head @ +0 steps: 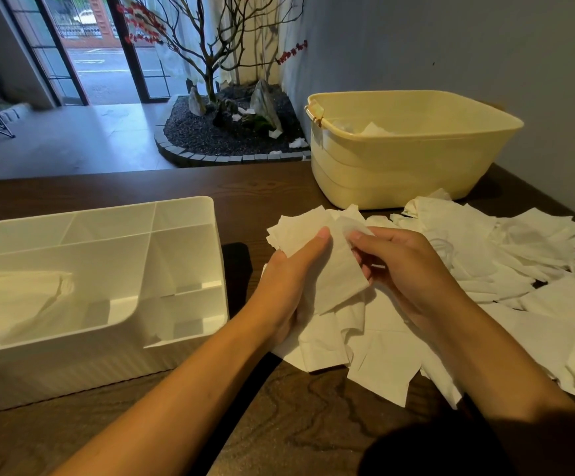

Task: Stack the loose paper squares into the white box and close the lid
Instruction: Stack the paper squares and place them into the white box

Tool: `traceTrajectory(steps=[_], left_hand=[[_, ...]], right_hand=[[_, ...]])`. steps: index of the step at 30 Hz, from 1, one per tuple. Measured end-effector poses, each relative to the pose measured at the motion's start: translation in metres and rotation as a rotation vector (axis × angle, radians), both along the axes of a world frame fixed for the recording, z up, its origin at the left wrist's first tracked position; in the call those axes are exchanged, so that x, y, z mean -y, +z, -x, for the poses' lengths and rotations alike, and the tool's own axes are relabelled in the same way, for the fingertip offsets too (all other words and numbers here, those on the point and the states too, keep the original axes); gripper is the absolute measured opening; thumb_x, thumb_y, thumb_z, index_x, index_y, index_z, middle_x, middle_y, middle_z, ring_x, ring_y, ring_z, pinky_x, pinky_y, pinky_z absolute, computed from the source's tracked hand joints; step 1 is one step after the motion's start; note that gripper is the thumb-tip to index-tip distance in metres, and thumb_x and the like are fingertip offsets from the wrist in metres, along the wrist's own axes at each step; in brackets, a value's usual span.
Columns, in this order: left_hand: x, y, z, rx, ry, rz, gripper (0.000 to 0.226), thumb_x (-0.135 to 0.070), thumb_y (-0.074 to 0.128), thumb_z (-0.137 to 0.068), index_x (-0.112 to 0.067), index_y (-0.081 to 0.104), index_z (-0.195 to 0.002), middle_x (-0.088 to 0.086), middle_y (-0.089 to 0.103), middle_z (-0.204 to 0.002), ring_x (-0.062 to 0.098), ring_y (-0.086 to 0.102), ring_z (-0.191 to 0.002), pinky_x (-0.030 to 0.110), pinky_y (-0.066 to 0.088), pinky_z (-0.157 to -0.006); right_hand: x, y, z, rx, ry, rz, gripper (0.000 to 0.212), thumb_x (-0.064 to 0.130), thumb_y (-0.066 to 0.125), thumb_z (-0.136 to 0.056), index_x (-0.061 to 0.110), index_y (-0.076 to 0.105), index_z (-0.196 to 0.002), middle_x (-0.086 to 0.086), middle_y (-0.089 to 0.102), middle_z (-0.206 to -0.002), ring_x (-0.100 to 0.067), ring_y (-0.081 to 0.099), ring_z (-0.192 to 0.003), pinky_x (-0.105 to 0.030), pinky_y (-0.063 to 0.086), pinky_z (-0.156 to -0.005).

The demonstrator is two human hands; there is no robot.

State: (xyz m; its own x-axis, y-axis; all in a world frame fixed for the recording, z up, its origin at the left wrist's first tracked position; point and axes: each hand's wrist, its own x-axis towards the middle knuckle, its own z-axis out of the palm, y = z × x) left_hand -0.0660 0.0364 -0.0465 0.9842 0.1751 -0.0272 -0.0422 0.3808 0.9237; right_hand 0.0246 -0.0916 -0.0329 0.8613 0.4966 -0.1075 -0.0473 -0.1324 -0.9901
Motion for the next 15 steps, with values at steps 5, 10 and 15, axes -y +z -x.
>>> traceTrajectory(steps=[5, 10, 15], left_hand=[[-0.001, -0.0022, -0.0011, 0.022, 0.057, -0.1, 0.034, -0.026, 0.047, -0.106, -0.009, 0.054, -0.135, 0.014, 0.07, -0.12, 0.03, 0.067, -0.114, 0.046, 0.054, -0.099], [-0.0043, -0.004, -0.0018, 0.056, 0.058, -0.093, 0.037, -0.024, 0.053, -0.1, -0.018, 0.053, -0.137, 0.009, 0.071, -0.12, 0.025, 0.069, -0.11, 0.037, 0.06, -0.086], [-0.0011, -0.003, 0.0001, 0.076, -0.014, -0.033, 0.03, -0.019, 0.048, -0.103, -0.018, 0.057, -0.132, 0.005, 0.074, -0.114, 0.02, 0.072, -0.104, 0.027, 0.059, -0.074]], right_hand=[[0.0057, 0.0047, 0.0009, 0.022, 0.116, 0.091, 0.037, 0.031, 0.054, -0.1, 0.004, 0.064, -0.077, -0.005, 0.054, -0.059, -0.019, 0.048, -0.057, -0.036, 0.042, -0.062], [0.009, 0.0029, -0.0066, -0.139, 0.222, 0.114, 0.041, 0.027, 0.054, -0.099, 0.011, 0.061, -0.062, -0.007, 0.048, -0.056, -0.018, 0.042, -0.053, -0.036, 0.035, -0.058], [0.0106, 0.0011, -0.0041, -0.109, 0.183, 0.077, 0.03, 0.02, 0.058, -0.099, 0.012, 0.062, -0.07, -0.006, 0.043, -0.054, -0.014, 0.034, -0.046, -0.028, 0.027, -0.049]])
